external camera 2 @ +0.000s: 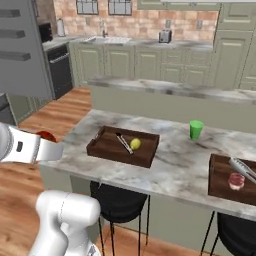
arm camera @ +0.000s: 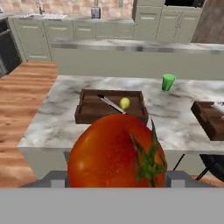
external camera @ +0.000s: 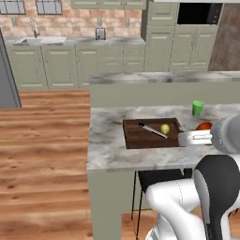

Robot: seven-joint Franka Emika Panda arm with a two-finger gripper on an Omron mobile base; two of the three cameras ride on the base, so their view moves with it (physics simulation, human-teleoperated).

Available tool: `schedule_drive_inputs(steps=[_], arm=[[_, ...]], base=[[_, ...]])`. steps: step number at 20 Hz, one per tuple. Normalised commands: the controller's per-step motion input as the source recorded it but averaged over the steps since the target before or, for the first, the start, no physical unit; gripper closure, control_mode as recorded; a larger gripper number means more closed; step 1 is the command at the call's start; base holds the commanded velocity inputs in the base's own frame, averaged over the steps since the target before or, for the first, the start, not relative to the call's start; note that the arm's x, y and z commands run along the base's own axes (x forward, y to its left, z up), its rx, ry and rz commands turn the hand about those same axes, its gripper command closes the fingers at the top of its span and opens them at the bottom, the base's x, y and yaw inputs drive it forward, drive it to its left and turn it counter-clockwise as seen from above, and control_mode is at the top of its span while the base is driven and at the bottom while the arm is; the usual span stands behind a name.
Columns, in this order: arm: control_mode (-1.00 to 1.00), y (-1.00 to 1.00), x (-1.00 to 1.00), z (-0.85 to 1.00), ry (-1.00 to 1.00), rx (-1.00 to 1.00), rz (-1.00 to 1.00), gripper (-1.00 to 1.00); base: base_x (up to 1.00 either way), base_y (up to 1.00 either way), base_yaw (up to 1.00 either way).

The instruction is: Gather the tomato and lemon from the fridge and place them on a tray on the dining counter. Then gather the steaks from the fridge and place them on the other tray.

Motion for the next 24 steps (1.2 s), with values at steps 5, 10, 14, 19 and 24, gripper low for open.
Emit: schedule_drive_inputs(steps=[5,10,14,19,24], arm=[[1.00,0.00,0.00,0.00,0.00,0.00,0.00,1.00],[-1.00,-0.06,0.60,0.02,0.02,0.04,-0.03,1.00],[-1.00,-0.08,1.00,0.01,0.10,0.08,-0.01,1.00],[-1.00,-0.01,0.95,-0.12,0.24,0.05,0.00,1.00],[-1.00,0.00,0.83,-0.60,0.31,0.10,0.00,1.00]], base=[[0.87,-0.07,-0.18],[0.40,-0.02,-0.04],[0.00,0.00,0.00],[0.00,0.00,0.00],[0.00,0.00,0.00]])
